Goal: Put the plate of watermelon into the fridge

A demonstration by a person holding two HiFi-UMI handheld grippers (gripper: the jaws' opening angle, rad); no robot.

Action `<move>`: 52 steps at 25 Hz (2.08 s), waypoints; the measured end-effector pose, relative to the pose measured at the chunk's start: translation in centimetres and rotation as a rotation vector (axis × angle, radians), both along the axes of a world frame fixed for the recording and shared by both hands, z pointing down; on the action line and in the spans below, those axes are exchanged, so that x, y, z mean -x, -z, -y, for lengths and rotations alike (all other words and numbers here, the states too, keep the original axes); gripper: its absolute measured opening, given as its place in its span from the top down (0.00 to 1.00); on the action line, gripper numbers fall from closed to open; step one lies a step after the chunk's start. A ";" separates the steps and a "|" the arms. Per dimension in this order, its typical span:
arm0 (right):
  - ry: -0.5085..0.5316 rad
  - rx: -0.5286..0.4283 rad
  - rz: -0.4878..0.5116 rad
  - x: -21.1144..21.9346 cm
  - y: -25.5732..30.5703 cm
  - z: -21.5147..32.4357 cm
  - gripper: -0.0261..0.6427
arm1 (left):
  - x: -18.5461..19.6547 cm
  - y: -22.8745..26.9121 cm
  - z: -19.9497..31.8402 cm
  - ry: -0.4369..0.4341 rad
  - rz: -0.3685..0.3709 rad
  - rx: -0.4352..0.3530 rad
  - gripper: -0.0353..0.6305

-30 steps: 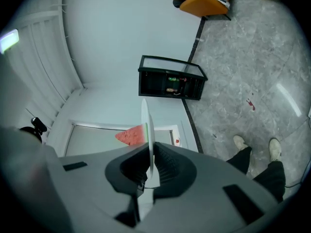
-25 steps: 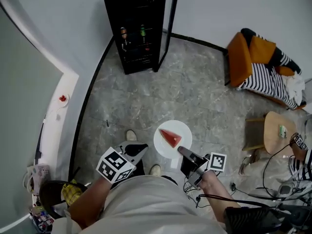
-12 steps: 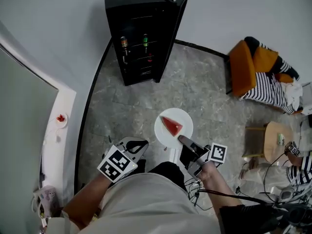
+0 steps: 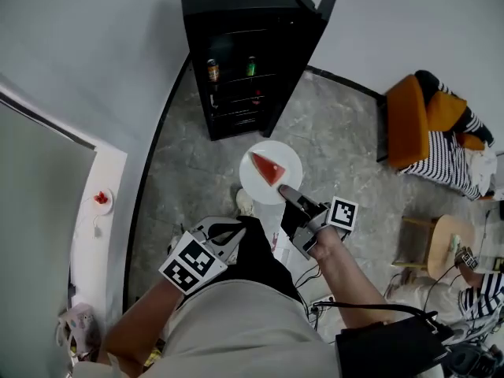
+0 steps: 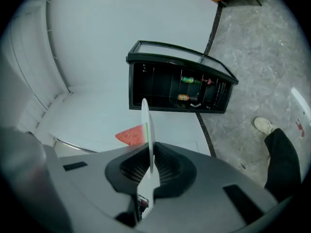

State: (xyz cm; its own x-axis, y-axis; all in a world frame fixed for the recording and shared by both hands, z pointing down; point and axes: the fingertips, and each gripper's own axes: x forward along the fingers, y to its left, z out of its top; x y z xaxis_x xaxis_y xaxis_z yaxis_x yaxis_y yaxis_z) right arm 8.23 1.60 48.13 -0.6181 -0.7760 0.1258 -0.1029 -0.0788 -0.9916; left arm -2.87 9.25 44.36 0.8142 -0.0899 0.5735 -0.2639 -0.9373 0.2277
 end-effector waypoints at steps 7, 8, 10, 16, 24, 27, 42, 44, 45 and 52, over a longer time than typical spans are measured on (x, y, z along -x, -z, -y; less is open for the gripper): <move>0.034 0.025 -0.016 -1.6 -2.9 13.8 0.92 | -2.8 0.2 9.9 0.054 0.015 0.018 0.93; 0.034 0.026 -0.021 -1.9 -3.3 15.7 0.92 | -3.3 0.3 11.2 0.057 0.017 0.020 0.93; 0.029 0.032 -0.031 -2.6 -4.3 19.4 0.92 | -4.2 0.3 13.6 0.059 0.024 0.025 0.93; 0.026 0.060 -0.045 -3.6 -7.3 28.8 0.92 | -6.6 0.0 19.5 0.067 0.045 0.042 0.93; 0.009 0.104 -0.019 -3.1 -11.9 37.4 0.92 | -8.5 -2.0 24.7 0.093 0.068 0.061 0.93; 0.006 0.122 -0.022 -2.6 -13.3 39.9 0.92 | -8.5 -2.5 26.2 0.107 0.081 0.059 0.93; -0.077 0.170 -0.056 -2.3 -18.1 50.7 0.92 | -7.8 -4.1 31.0 0.146 0.104 0.071 0.93; -0.086 0.176 -0.065 -2.5 -18.6 51.6 0.92 | -7.9 -4.4 31.3 0.143 0.104 0.071 0.93; -0.090 0.178 -0.071 -2.6 -18.9 52.0 0.92 | -8.0 -4.5 31.4 0.143 0.104 0.072 0.93; -0.108 0.191 -0.119 -3.0 -20.2 54.3 0.92 | -7.6 -5.3 31.7 0.153 0.108 0.077 0.93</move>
